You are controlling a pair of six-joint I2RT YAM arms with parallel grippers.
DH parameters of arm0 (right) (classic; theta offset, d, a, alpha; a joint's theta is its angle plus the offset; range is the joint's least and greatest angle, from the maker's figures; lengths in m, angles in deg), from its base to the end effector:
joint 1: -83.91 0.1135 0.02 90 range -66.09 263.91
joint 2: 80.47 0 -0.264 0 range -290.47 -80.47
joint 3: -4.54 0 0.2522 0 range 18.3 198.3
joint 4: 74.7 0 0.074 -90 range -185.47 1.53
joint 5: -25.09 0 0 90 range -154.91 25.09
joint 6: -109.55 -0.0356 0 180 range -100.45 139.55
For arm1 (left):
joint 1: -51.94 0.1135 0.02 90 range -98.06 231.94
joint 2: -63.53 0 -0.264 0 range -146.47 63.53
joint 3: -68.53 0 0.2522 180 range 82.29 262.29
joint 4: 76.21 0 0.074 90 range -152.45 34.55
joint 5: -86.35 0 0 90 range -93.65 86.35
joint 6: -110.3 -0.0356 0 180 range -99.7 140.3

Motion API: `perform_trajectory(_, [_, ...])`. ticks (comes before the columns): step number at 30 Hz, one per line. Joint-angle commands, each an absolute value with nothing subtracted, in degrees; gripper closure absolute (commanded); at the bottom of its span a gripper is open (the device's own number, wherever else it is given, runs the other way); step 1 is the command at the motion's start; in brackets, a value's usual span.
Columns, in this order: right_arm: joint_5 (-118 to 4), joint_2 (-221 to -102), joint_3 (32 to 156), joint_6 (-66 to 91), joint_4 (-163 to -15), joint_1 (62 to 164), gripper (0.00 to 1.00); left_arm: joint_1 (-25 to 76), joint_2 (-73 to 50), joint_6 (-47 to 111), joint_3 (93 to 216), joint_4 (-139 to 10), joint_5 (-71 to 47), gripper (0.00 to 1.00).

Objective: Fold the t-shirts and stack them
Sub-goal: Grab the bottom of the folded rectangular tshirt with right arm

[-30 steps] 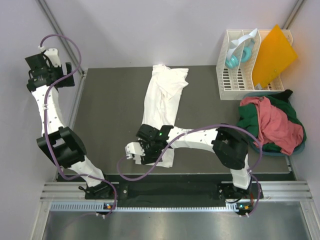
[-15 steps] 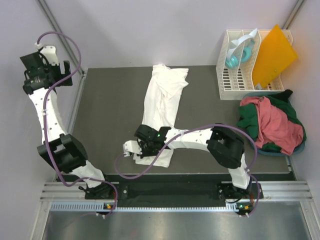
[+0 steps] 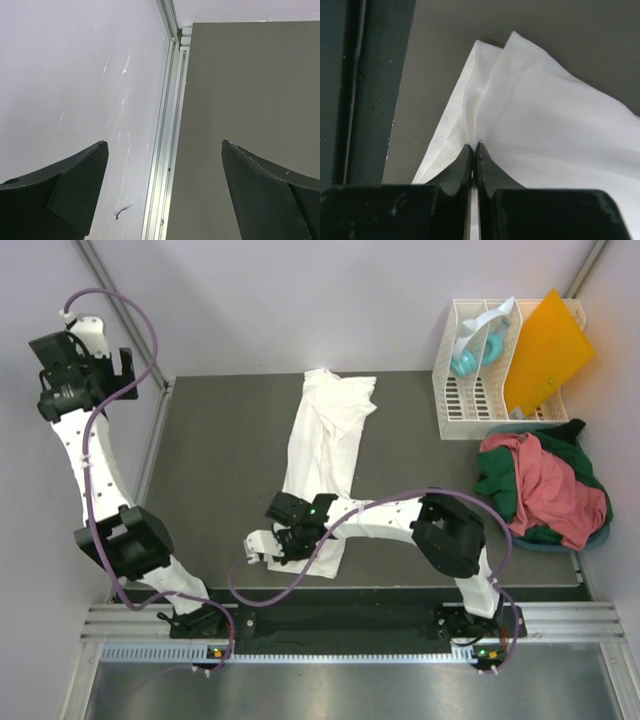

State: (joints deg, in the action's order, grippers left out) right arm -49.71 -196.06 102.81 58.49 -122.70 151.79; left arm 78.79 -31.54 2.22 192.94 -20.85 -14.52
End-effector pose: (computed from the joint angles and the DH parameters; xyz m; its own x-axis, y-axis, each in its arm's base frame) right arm 0.1495 0.3926 0.1781 0.3217 -0.8194 -0.4745 -0.9425 -0.3253 -0.0771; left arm 0.3252 0.1571 0.4522 -0.4628 0.1073 -0.8799 -0.1565 0.9672 0.2002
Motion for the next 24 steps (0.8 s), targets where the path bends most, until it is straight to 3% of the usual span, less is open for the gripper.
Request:
perform_trajectory(1, [-45.4, -193.5, 104.6, 59.8, -125.1, 154.7, 1.00, 79.2, -33.5, 3.6, 197.2, -21.0, -15.3, 0.01])
perform_trajectory(3, [-45.1, -193.6, 104.2, 59.8, -125.3, 155.3, 1.00, 79.2, -34.1, 3.9, 197.8, -20.6, -15.7, 0.01])
perform_trajectory(4, [-45.1, -193.5, 103.8, 59.9, -125.2, 155.7, 0.95, 79.1, -34.2, 4.0, 198.0, -20.4, -15.7, 0.01])
perform_trajectory(7, [-47.3, -193.1, 102.5, 60.0, -124.6, 155.9, 0.48, 79.1, -34.4, 4.2, 198.2, -20.4, -16.0, 0.01])
perform_trajectory(10, [-48.6, -192.6, 102.5, 59.6, -124.6, 155.9, 0.34, 79.1, -34.6, 4.4, 198.0, -20.3, -16.1, 0.01])
perform_trajectory(24, [-57.3, -191.2, 95.6, 56.0, -117.8, 156.4, 0.30, 79.1, -33.6, 4.2, 197.2, -20.5, -15.9, 0.01])
